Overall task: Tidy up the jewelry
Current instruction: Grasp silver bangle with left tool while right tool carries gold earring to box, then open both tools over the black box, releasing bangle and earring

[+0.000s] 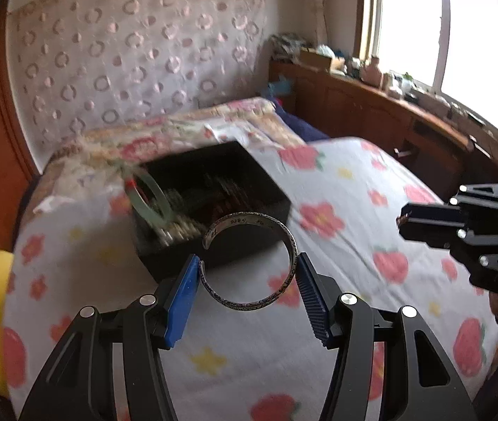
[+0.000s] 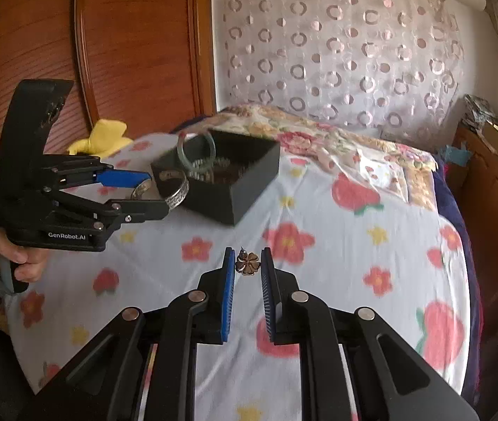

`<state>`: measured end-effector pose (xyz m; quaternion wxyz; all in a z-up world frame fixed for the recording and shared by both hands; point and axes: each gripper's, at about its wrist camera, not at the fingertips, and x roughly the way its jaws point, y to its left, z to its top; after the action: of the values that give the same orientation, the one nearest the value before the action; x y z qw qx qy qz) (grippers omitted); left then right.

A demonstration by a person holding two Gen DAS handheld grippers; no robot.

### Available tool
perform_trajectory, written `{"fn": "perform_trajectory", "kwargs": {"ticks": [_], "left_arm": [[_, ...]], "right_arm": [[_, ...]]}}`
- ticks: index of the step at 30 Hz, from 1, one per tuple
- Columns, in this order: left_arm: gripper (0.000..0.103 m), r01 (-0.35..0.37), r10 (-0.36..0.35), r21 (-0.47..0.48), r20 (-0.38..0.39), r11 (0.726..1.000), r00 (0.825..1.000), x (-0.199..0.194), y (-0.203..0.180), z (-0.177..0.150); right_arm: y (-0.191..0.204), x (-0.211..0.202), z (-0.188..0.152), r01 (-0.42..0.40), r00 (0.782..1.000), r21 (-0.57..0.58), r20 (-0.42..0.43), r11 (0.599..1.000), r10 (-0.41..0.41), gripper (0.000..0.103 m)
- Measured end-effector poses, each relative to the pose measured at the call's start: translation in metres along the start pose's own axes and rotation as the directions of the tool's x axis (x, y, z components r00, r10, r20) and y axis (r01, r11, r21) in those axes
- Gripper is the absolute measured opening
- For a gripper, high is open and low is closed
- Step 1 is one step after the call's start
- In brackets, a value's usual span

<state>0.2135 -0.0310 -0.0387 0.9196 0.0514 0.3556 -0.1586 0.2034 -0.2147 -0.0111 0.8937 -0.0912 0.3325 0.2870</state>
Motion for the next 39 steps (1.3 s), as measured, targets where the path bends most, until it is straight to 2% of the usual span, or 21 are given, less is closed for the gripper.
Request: {"fn": "perform_trajectory", "kwargs": {"ticks": [5, 11, 20, 24, 25, 29, 33, 36, 38, 39], "left_arm": [[0.053, -0.021, 0.022, -0.015, 0.038, 1.000, 0.999, 0.003, 0.018, 0.025], [0.054, -0.045, 0.046, -0.040, 0.029, 0.998, 0.999, 0.024, 0.038, 0.043], [0.054, -0.049, 0.049, -0.065, 0.000, 0.997, 0.999, 0.046, 0.055, 0.042], [0.056, -0.043, 0.044, -0.079, 0.015, 0.996, 0.999, 0.044, 0.057, 0.044], [0.059, -0.051, 0.053, -0.081, 0.024, 0.995, 0.998, 0.043, 0.059, 0.045], [0.061, -0.055, 0.060, -0.106, 0.052, 0.993, 0.997, 0.032, 0.067, 0.048], [0.071, -0.082, 0.095, -0.139, 0.086, 0.987, 0.992, 0.016, 0.078, 0.046], [0.082, -0.105, 0.121, -0.159, 0.092, 0.982, 0.988, 0.004, 0.084, 0.039], [0.089, -0.131, 0.149, -0.169, 0.098, 0.977, 0.984, -0.004, 0.087, 0.033], [0.090, -0.142, 0.161, -0.174, 0.099, 0.975, 0.982, -0.008, 0.087, 0.029]], "right_arm": [[0.000, 0.013, 0.029, -0.016, 1.000, -0.010, 0.025, 1.000, 0.016, 0.017], [-0.001, 0.034, 0.053, -0.015, 1.000, -0.030, 0.025, 0.999, 0.016, 0.017], [-0.002, 0.066, 0.070, -0.031, 1.000, -0.050, 0.001, 0.998, 0.031, 0.017], [-0.001, 0.079, 0.075, -0.043, 0.999, -0.056, -0.013, 0.998, 0.042, 0.017], [-0.001, 0.083, 0.076, -0.048, 0.999, -0.055, -0.017, 0.997, 0.047, 0.017], [-0.003, 0.096, 0.079, -0.069, 0.997, -0.045, -0.029, 0.997, 0.068, 0.017], [0.001, 0.111, 0.085, -0.090, 0.995, -0.034, -0.041, 0.995, 0.089, 0.017], [0.006, 0.116, 0.085, -0.096, 0.995, -0.030, -0.039, 0.995, 0.095, 0.018], [0.008, 0.115, 0.086, -0.086, 0.996, -0.019, -0.032, 0.996, 0.085, 0.025], [0.009, 0.113, 0.086, -0.084, 0.996, -0.013, -0.024, 0.996, 0.084, 0.033]]}}
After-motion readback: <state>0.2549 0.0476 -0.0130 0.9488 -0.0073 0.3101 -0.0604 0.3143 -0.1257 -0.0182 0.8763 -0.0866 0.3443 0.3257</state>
